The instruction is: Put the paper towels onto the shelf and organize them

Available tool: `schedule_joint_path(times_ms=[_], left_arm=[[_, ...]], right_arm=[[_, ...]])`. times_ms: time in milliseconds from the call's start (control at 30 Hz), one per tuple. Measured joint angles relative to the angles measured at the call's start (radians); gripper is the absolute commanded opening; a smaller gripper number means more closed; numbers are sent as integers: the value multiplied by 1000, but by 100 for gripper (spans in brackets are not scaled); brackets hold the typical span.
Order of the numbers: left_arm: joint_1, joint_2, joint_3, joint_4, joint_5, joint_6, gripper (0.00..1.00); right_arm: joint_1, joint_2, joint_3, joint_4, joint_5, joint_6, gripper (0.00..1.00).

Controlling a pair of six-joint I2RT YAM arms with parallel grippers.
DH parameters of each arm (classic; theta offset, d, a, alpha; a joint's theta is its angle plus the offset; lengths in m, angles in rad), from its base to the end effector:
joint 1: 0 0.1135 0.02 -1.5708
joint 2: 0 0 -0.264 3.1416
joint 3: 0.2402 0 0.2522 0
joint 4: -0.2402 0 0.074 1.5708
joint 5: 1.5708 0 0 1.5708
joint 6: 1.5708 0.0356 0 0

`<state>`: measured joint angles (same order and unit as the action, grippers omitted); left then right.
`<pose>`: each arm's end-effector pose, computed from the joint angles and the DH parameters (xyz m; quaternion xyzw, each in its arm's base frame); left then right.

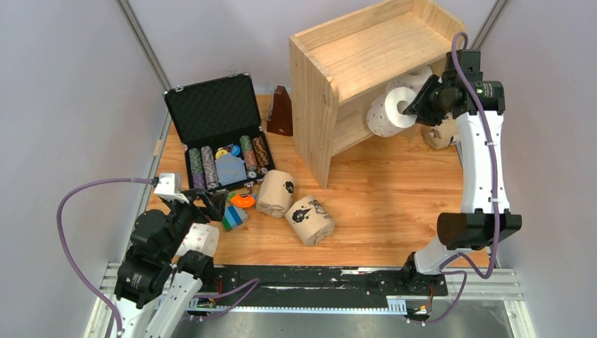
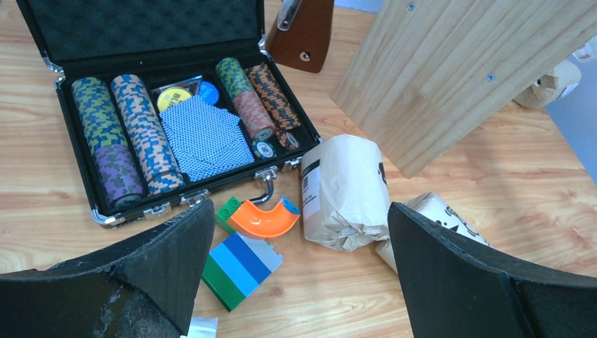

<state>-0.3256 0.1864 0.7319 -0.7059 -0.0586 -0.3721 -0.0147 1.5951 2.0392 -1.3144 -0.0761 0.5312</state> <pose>0.0452 -0.0131 0.3233 -0.0367 0.7605 -0.2005 0.6165 0.2924 -0.0016 0.4531 0.2405 0.9074 0.1221 0.3224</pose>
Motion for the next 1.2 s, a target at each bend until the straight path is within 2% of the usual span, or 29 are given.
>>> schedule_joint_path(times_ms=[367,600,933,1200], left_arm=[[0,4,0,0,-4,0,100],[0,5,0,0,-5,0,100],[0,5,0,0,-11,0,100],[0,6,0,-1,-12,0,100]], right_arm=[[5,60,49,29,-34,41,29],[34,103,58,64,-38,66,43],[34,103,60,118,-38,122,40],[33,78,0,179,-42,167,51]])
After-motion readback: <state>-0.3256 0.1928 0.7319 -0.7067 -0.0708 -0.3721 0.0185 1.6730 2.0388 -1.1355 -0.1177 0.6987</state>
